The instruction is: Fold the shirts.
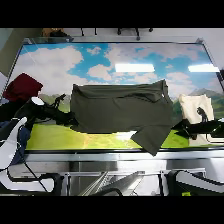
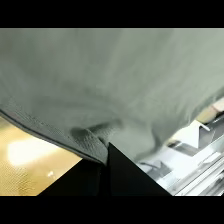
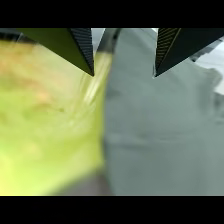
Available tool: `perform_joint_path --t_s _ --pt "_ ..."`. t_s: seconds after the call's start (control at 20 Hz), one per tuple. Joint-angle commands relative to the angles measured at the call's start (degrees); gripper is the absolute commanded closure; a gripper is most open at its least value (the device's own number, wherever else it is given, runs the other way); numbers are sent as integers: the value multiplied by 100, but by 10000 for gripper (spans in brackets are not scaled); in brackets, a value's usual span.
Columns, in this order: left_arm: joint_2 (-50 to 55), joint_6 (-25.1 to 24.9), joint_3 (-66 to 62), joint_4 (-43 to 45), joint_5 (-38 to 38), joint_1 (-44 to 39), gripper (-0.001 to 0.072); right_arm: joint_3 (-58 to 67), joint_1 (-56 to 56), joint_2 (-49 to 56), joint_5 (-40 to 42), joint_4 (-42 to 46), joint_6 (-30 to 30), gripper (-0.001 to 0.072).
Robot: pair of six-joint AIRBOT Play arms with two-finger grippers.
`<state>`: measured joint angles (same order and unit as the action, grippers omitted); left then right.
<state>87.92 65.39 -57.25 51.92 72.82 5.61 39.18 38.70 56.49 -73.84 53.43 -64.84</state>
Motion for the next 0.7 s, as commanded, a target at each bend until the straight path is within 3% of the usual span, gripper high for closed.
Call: perform_joint_path --t_s 0.0,0.15,0.2,0.25,0.35,0.4,0.5,0.65 --pt "-7 11 -258 -50 20 203 695 -684 -192 33 647 -201 37 276" --pt "-7 11 -267 -48 59 330 695 -852 -737 131 793 -824 358 284" --pt "-7 7 -267 -48 55 348 695 -850 -914 125 809 -1049 413 329" --pt "-7 9 -267 -48 57 369 695 -848 -1073 125 791 -1388 623 491" --pt "-7 9 -267 -46 76 372 695 -835 -1222 94 643 -1746 667 570" --pt "-7 7 -267 -39 129 374 695 -813 -1231 46 496 -1733 691 690" --pt "-7 66 -264 280 297 372 696 -807 -1117 -179 251 -1497 570 691" --pt "-120 457 -173 1163 643 452 696 -809 -769 -767 116 -332 -216 691"
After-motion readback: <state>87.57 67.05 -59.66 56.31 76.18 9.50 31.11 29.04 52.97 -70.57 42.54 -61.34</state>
